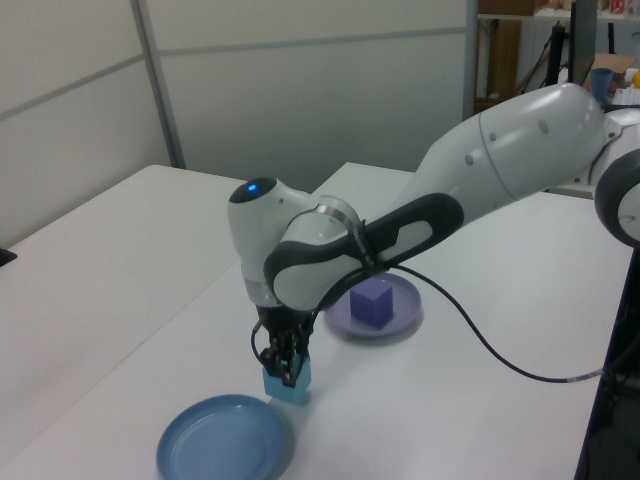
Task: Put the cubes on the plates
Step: 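Carry the cyan cube onto the light-blue plate and release it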
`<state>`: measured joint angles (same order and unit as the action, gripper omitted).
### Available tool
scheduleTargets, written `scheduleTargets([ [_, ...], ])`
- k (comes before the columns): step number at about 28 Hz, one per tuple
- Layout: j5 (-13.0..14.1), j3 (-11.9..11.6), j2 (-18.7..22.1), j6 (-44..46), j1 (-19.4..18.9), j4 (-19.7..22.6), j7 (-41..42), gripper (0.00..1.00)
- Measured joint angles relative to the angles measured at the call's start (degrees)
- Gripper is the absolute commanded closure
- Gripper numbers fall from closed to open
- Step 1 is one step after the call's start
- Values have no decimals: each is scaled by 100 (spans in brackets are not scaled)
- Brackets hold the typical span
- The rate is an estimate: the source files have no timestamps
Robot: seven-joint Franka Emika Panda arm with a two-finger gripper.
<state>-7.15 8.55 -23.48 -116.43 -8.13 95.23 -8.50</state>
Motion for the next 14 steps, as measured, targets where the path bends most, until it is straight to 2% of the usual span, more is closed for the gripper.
scheduleTargets([
  [7,0,67,233,6,-139,-181,-256,95],
  [10,-1,92,198,-234,-394,-231,-529,94],
  [14,-93,99,55,-718,-728,-230,-874,88],
])
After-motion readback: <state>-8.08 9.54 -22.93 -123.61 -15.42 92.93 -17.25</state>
